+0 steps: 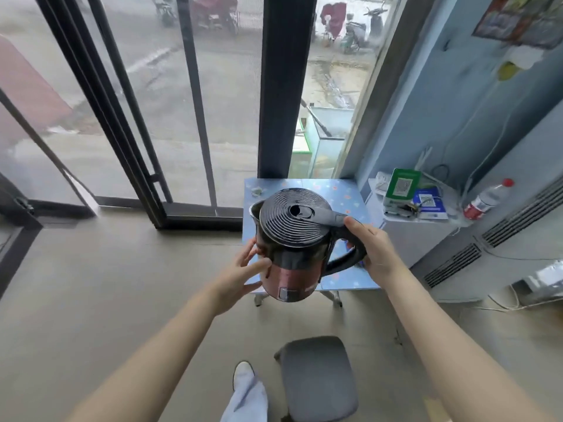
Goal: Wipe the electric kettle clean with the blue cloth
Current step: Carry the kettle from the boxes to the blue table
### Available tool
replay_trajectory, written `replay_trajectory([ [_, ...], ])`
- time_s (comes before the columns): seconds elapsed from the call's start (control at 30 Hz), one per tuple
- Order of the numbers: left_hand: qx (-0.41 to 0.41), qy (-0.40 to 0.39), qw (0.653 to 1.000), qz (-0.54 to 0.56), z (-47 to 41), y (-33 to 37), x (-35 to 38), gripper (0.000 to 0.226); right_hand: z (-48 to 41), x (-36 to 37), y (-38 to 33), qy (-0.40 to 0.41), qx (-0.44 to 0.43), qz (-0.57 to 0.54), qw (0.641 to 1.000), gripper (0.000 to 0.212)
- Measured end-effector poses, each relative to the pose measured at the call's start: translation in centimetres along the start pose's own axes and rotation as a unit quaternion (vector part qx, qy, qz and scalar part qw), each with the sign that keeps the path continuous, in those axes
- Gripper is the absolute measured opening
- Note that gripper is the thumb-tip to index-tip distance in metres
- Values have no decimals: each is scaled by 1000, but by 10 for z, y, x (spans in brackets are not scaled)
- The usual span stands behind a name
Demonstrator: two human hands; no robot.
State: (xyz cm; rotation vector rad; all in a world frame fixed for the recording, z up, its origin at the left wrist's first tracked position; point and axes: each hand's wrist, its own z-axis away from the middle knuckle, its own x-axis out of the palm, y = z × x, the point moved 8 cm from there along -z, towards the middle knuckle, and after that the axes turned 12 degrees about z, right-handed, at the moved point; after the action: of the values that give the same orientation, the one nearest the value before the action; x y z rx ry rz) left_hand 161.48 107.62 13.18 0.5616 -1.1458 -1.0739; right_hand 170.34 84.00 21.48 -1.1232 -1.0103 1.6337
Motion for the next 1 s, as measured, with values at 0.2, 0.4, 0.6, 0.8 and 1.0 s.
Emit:
replay_trajectory([
  [0.2, -40, -6, 999, -8, -105, 30, -24, 78, -109, -2, -4, 11, 18, 5, 1000, 33],
  [0.4, -48, 0, 999, -22, -182, 48, -28, 85, -197, -11, -9, -4, 8, 13, 1000, 50],
  [0.6, -13, 72, 996, -44, -264, 14, -41, 82, -301, -23, 37, -36, -33, 47, 998, 69],
  [0.8, 41, 139, 985, -93, -340, -62, -55, 65, -380, -37, 124, -55, -74, 68, 993, 59],
  [1.0, 80, 195, 965, -154, -371, -97, -60, 66, -409, -46, 173, -54, -113, 34, 992, 68],
])
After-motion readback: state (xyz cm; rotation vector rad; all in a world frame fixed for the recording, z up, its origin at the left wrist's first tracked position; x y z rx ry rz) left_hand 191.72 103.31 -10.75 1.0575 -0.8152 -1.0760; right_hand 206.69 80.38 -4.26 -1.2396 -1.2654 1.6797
